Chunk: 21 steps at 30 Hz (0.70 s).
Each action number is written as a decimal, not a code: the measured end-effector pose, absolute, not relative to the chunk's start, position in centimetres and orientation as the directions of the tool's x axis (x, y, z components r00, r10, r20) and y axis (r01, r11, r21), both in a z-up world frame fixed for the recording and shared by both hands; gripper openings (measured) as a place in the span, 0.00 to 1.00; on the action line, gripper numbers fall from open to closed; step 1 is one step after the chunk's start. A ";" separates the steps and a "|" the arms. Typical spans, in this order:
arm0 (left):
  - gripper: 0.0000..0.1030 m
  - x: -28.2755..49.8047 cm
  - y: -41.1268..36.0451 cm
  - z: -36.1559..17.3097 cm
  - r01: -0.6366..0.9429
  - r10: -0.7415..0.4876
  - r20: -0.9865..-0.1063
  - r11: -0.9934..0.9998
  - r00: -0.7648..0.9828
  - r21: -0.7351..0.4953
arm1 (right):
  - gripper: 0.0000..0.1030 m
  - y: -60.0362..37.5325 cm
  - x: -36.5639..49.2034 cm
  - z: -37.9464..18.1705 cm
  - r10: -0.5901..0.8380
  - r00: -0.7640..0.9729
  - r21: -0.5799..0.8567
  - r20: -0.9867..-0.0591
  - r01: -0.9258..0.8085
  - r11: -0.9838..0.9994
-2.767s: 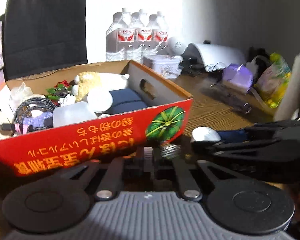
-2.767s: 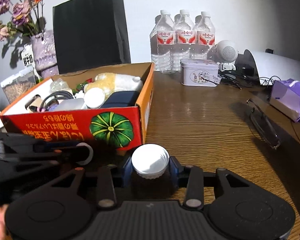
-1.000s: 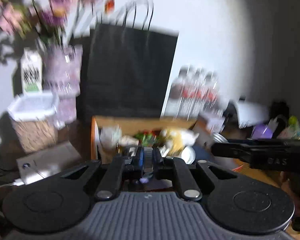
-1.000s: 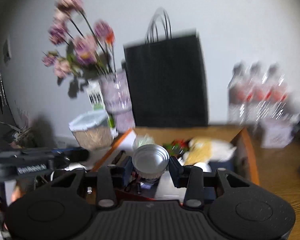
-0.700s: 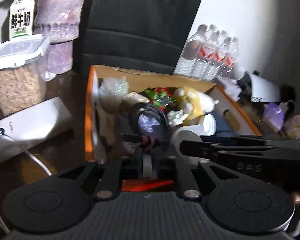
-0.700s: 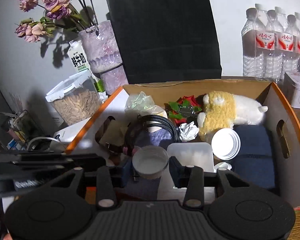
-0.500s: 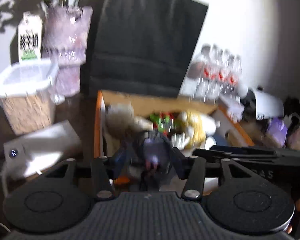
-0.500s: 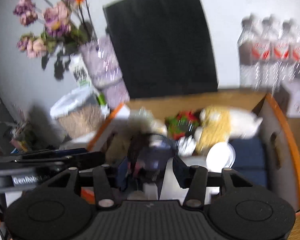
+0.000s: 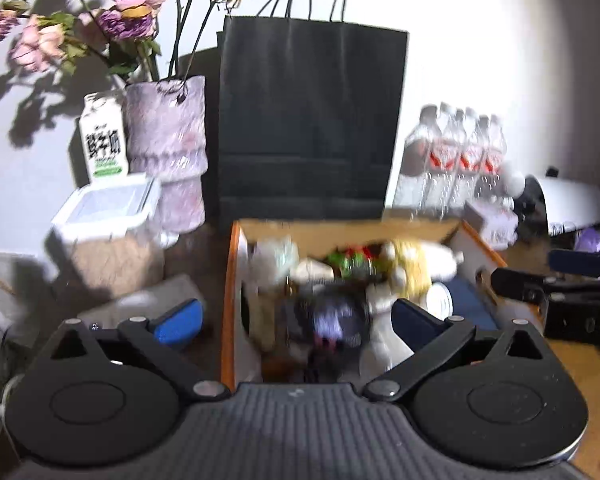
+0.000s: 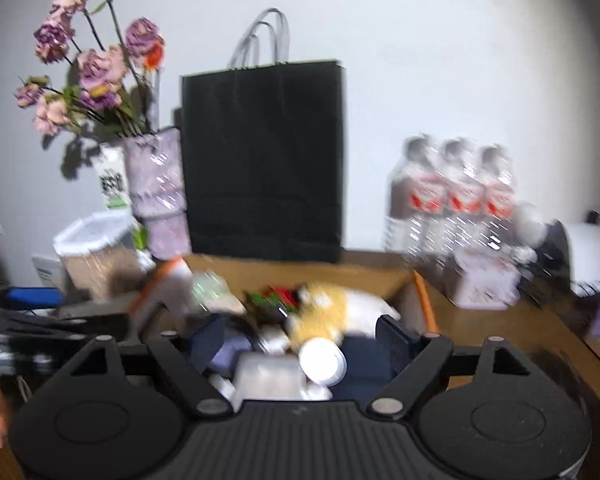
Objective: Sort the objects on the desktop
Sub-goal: 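Withdraw both tools from the box back over the table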
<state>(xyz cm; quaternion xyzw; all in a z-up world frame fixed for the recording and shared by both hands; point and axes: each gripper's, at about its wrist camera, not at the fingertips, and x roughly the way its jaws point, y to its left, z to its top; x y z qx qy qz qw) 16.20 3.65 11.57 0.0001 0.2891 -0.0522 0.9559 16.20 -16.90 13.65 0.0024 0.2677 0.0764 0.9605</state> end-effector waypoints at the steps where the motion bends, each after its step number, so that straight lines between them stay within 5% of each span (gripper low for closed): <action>1: 1.00 14.9 3.6 11.1 0.108 -0.109 -0.543 0.994 0.833 -0.033 | 0.80 -17.4 15.0 12.8 0.138 0.844 0.053 -0.519 -0.129 0.990; 12: 1.00 -0.5 2.3 3.7 0.087 -0.107 -0.544 0.994 0.832 -0.062 | 0.81 -18.9 0.3 4.8 0.149 0.807 0.009 -0.572 -0.175 0.984; 21: 1.00 -6.6 4.2 1.9 0.006 -0.096 -0.572 0.988 0.815 -0.156 | 0.84 -20.2 -7.5 3.4 0.219 0.832 0.033 -0.509 -0.235 0.971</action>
